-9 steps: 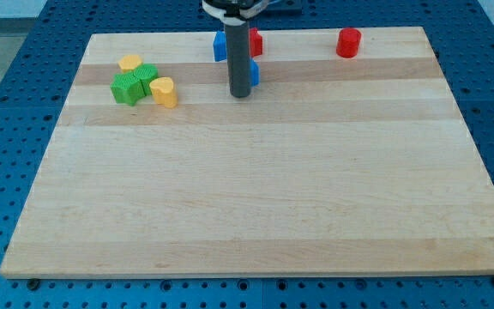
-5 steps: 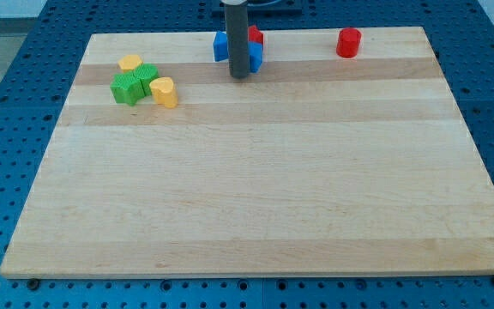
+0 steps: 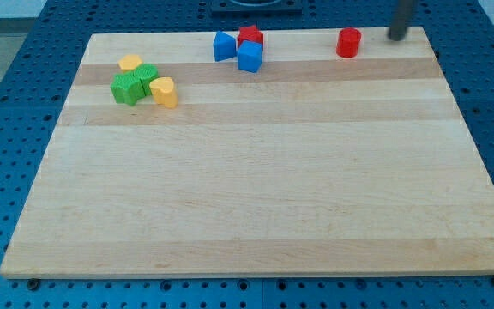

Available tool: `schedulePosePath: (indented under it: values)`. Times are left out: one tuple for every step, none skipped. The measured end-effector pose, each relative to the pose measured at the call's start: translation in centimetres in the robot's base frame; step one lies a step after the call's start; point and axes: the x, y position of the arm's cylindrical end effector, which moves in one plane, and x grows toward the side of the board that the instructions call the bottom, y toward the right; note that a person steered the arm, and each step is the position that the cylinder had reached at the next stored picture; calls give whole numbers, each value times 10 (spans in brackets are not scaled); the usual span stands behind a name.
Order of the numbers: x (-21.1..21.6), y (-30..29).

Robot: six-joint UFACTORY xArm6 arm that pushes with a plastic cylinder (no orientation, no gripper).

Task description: Slide the red circle closer to the blue cube

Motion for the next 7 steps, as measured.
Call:
schedulePosePath:
  values:
    - [21, -33]
    - [38, -47]
    - [38, -83]
    - [38, -124]
    - [56, -131]
    - [102, -99]
    - [121, -106]
